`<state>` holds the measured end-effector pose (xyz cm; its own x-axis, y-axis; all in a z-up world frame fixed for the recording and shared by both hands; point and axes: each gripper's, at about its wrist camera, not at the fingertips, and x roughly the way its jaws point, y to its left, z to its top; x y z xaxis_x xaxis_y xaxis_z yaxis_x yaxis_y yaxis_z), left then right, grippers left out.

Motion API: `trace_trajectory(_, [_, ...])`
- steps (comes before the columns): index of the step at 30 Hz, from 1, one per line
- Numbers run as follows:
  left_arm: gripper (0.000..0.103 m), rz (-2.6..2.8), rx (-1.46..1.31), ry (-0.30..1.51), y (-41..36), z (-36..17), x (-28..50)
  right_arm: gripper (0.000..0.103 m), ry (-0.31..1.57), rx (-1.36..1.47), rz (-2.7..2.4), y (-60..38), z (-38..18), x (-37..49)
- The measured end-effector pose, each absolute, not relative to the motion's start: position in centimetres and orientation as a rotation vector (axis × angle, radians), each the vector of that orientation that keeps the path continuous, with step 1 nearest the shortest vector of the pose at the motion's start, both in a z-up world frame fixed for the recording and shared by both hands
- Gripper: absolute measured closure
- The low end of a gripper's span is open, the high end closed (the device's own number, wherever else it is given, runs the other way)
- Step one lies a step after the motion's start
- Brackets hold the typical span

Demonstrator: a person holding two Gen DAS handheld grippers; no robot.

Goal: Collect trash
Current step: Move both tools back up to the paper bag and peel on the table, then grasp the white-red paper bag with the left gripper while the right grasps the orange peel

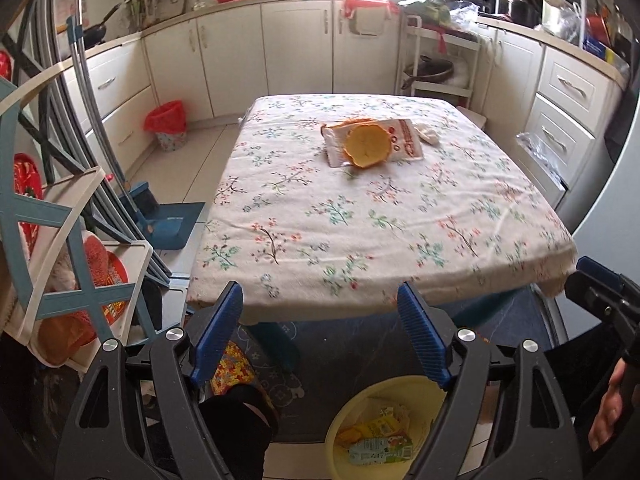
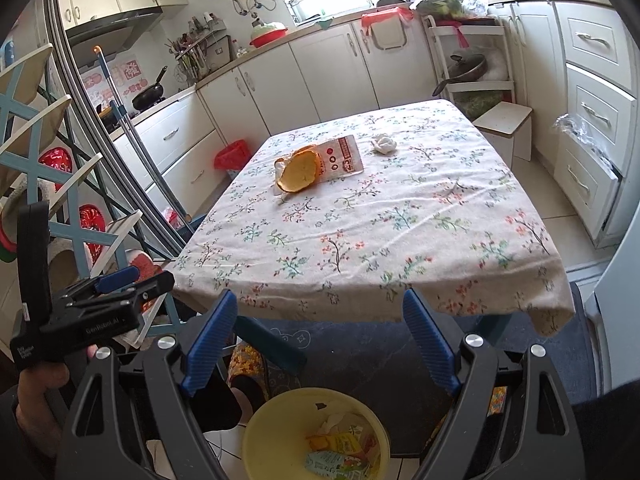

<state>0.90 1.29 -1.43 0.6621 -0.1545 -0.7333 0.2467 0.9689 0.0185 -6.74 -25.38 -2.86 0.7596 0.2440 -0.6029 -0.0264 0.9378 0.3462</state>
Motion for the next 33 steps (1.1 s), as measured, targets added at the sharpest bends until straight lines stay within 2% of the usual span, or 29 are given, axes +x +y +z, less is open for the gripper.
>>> trace_trajectory(11, [0.027, -0.196, 0.042, 0.85, 2.4, -1.7, 4.2, 0.022, 0.73, 0.3, 0.173, -25.2, -2.4, -0.4])
trace_trajectory(19, [0.027, -0.202, 0.017, 0.835, 1.8, -0.6, 9.2, 0.024, 0.743, 0.26, 0.181, -23.7, -2.5, 7.6])
trace_trajectory(28, [0.027, -0.208, -0.082, 0.854, 2.3, -0.5, 14.9, 0.041, 0.81, 0.235, 0.159, -22.1, -5.1, 16.9])
trace_trajectory(31, [0.027, -0.212, -0.079, 0.863, 2.2, -0.9, 16.5, 0.052, 0.831, 0.219, 0.158, -21.8, -6.0, 18.9])
trace_trajectory(32, [0.027, -0.215, -0.074, 0.864, 2.0, -1.1, 17.3, 0.059, 0.839, 0.216, 0.161, -21.8, -6.3, 19.3])
trace_trajectory(33, [0.027, -0.218, -0.077, 0.87, 1.9, -1.2, 17.9, 0.07, 0.854, 0.222, 0.171, -21.9, -6.7, 19.7])
